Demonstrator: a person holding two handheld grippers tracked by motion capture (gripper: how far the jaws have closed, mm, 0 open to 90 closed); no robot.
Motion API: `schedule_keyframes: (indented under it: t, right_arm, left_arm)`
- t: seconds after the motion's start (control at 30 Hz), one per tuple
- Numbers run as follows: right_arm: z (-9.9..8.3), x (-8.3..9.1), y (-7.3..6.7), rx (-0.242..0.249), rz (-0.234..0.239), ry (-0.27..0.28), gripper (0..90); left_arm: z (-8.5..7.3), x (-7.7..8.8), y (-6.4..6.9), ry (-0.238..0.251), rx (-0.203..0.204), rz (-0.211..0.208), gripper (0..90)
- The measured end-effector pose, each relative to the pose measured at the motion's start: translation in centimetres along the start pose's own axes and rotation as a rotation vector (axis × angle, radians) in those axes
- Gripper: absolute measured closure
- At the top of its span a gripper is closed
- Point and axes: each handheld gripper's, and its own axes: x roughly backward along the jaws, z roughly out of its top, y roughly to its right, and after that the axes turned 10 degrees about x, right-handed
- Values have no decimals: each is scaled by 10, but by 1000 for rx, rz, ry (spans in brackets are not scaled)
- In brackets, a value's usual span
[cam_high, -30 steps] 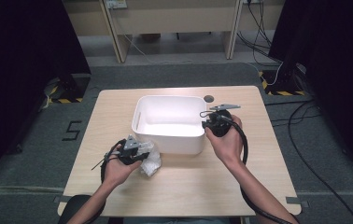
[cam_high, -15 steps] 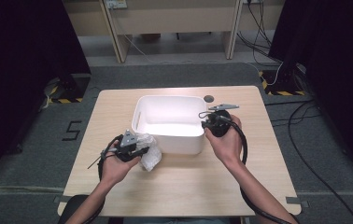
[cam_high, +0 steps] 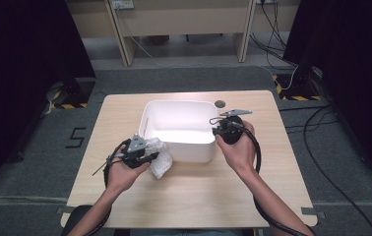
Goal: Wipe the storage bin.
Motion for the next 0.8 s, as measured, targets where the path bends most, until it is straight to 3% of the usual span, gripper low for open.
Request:
schedule_keyframes:
  t: [0.47,0.8]
  right_arm:
    - [0,0,-1,2,2,1,766]
    - [0,0,-1,8,9,8,765]
  left_arm:
    - [3,-7,7,-12,-30,-3,782]
    - [-6,-19,8,-38,-49,11,782]
